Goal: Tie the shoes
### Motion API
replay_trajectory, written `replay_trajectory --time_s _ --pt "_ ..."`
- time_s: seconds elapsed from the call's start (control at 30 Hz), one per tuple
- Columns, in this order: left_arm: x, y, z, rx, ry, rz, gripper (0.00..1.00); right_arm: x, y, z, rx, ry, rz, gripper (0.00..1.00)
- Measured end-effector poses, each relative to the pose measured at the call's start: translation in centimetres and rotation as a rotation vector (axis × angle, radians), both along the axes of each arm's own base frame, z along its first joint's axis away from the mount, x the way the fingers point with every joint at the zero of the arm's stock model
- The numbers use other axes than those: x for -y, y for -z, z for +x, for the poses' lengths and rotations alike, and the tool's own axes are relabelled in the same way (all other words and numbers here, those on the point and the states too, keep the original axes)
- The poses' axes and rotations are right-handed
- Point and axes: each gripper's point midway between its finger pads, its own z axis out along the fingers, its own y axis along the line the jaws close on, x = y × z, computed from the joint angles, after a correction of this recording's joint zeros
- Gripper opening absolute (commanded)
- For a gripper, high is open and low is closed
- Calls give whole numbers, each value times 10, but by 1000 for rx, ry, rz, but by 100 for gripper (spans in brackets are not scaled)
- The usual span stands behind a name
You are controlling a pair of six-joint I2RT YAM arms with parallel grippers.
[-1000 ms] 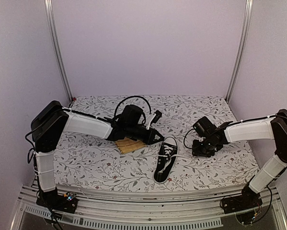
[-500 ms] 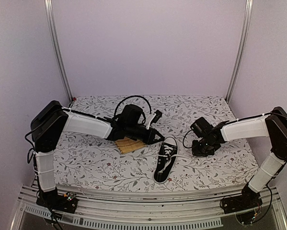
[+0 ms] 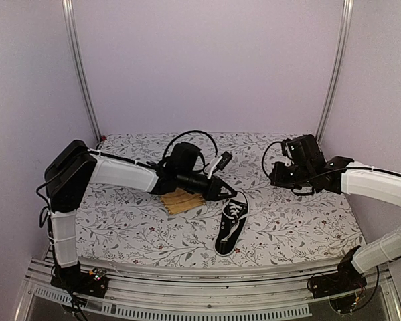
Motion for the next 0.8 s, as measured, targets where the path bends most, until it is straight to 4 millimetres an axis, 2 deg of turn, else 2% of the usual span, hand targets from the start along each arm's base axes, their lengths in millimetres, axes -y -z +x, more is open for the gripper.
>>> replay_trajectory --time_s 0.1,0.2,0.47,0.63,0.8 --pt "5 -2 -3 1 35 -23 18 -22 -53 14 144 -70 109 2" --pt "10 2 -2 -5 61 -33 20 -39 -79 20 218 -135 171 2" --pt "16 24 0 -35 80 -18 23 -69 -110 26 294 -255 266 2" --pt "16 21 5 -22 64 -24 24 -79 -129 26 328 -297 313 2" --pt "13 18 16 -10 30 -36 26 -83 -133 24 331 -320 331 2"
